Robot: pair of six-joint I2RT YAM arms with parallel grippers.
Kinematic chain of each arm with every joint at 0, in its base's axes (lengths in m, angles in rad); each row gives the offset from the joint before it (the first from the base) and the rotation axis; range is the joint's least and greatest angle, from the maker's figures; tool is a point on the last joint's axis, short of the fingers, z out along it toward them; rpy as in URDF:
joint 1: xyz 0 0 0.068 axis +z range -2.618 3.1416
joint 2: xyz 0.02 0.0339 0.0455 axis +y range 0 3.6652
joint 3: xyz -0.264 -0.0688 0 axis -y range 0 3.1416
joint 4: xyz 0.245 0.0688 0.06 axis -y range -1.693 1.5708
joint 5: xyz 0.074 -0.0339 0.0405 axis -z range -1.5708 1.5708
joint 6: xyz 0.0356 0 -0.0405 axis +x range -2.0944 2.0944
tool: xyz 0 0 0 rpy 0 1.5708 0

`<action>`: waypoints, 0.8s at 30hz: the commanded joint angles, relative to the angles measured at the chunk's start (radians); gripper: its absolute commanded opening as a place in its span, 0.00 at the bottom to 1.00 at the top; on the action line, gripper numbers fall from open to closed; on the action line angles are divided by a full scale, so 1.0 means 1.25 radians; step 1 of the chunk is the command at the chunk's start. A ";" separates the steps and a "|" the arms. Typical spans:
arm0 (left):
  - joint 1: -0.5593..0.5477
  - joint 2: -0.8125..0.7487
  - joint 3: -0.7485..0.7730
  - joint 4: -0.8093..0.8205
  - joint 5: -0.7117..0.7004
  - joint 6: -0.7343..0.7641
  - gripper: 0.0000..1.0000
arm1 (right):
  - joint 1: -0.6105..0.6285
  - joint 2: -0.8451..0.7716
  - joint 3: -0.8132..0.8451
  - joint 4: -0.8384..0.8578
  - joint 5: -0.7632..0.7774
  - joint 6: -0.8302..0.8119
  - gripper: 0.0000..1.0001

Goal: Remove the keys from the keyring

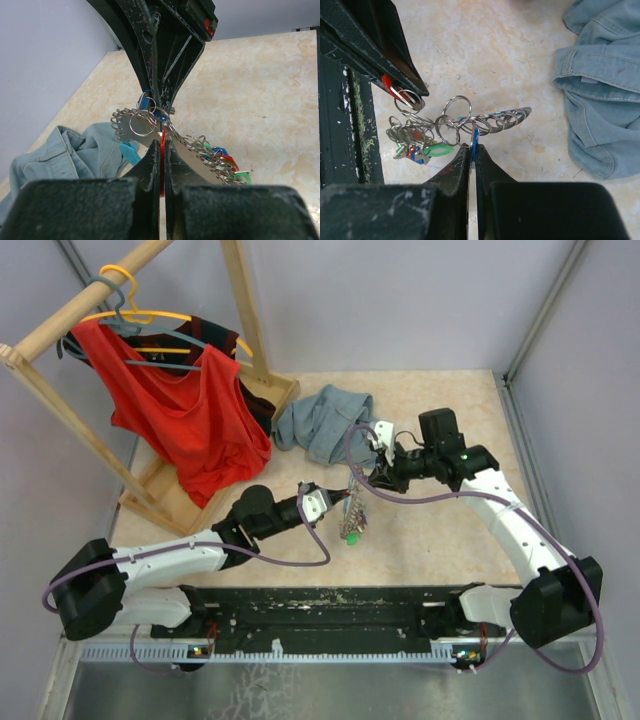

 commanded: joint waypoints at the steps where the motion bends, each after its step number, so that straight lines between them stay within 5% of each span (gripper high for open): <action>1: -0.007 -0.023 0.012 0.050 0.011 0.016 0.00 | -0.004 0.010 0.004 -0.011 -0.050 -0.041 0.00; 24: -0.054 0.010 0.037 0.038 -0.080 0.071 0.00 | -0.008 0.009 0.020 -0.030 -0.033 -0.048 0.24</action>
